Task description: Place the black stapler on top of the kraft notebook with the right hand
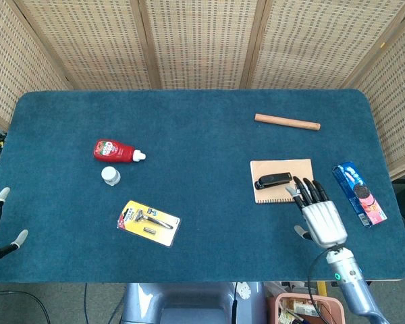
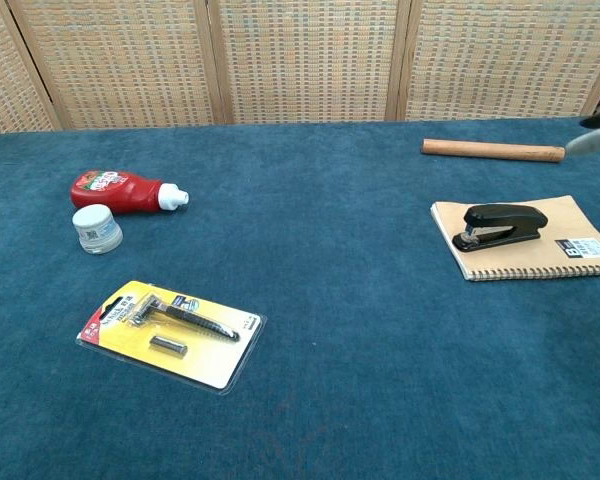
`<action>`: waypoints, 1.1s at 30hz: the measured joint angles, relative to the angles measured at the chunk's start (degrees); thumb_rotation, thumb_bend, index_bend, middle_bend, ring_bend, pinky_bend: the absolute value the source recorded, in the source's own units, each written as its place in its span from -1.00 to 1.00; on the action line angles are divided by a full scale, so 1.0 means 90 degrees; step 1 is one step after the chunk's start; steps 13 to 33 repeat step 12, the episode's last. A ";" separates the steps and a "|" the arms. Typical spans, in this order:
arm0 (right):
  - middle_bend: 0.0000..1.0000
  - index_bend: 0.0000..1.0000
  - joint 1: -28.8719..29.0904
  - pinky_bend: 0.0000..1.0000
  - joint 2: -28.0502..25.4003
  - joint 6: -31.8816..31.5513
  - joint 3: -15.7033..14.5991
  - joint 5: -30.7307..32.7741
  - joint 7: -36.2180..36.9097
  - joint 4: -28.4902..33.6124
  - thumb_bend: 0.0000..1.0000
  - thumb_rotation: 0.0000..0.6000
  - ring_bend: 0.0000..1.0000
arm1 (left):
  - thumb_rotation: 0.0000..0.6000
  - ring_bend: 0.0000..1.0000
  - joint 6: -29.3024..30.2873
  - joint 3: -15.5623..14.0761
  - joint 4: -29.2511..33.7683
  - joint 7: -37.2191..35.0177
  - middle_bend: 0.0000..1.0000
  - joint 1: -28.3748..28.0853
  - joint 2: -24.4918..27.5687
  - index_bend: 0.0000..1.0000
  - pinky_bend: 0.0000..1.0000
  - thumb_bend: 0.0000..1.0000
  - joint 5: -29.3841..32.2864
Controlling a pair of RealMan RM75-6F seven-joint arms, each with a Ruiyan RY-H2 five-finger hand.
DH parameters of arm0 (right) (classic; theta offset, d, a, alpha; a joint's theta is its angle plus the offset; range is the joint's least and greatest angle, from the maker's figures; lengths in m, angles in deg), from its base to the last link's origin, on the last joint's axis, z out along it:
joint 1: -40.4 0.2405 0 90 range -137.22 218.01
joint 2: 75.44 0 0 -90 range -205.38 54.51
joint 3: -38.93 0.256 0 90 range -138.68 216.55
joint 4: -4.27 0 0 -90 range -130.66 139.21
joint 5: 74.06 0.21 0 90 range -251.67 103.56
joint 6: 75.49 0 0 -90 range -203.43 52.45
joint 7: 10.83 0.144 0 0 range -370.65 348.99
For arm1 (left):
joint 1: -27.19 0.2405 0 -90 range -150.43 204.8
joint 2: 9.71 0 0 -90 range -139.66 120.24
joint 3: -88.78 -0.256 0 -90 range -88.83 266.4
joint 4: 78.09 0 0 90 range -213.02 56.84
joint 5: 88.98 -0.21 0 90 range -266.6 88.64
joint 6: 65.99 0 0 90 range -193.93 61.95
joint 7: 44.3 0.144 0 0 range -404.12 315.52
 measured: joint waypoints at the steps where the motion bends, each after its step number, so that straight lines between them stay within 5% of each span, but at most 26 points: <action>1: -1.00 -0.98 -0.0152 -0.86 0.0020 -0.0086 -0.0042 -0.0089 0.0208 -0.0172 -0.88 1.00 -1.00 | 1.00 -1.00 -0.0012 -0.0001 -0.0005 0.0003 -1.00 0.0001 -0.0005 -1.00 -1.00 -0.58 0.0011; 8: -1.00 -1.00 -0.0552 -0.91 0.0124 -0.0160 -0.0002 -0.0297 0.0669 -0.0708 -0.88 1.00 -1.00 | 1.00 -1.00 -0.0004 0.0022 -0.0042 0.0002 -1.00 -0.0004 -0.0037 -1.00 -1.00 -0.58 0.0024; 33: -1.00 -1.00 -0.0651 -0.91 0.0108 -0.0176 0.0125 -0.0352 0.0722 -0.0758 -0.88 1.00 -1.00 | 1.00 -1.00 0.0011 0.0035 -0.0050 0.0012 -1.00 -0.0006 -0.0047 -1.00 -1.00 -0.58 0.0016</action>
